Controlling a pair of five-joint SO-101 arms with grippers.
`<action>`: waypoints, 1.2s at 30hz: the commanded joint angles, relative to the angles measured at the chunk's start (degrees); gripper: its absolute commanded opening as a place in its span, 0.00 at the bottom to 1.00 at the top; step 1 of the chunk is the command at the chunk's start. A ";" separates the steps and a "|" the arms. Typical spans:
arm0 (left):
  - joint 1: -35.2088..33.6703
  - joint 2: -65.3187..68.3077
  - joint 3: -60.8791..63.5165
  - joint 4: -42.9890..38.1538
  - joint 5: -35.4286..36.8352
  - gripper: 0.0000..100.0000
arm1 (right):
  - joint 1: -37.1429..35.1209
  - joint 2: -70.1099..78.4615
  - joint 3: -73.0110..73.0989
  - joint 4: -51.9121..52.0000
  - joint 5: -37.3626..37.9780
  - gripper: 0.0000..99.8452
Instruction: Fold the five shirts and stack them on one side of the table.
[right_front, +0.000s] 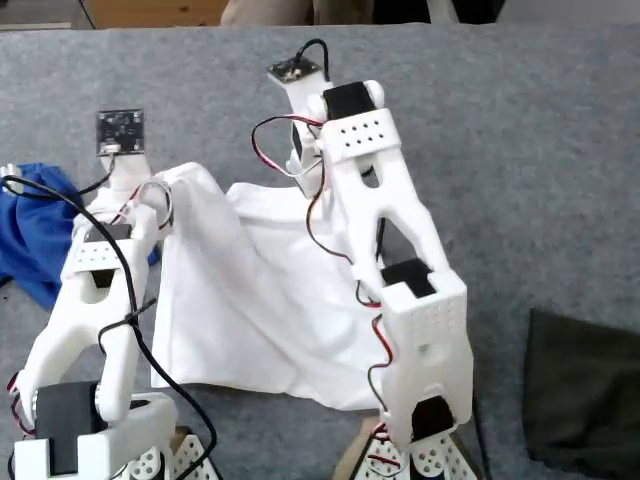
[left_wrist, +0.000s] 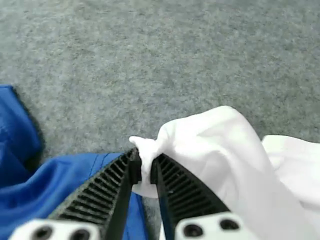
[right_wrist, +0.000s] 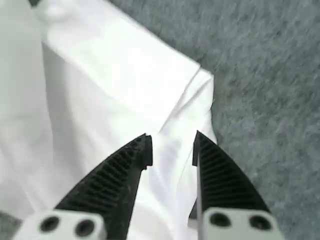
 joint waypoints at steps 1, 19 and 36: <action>-2.90 -0.13 -0.62 -1.23 0.70 0.02 | 0.48 2.07 -2.51 -3.60 0.09 0.15; -3.25 9.10 -4.04 -2.81 1.76 0.02 | 2.33 15.43 -4.79 -16.09 -1.41 0.15; -3.16 9.10 -4.04 -2.81 1.76 0.02 | 4.44 31.52 -31.78 -4.13 -0.79 0.06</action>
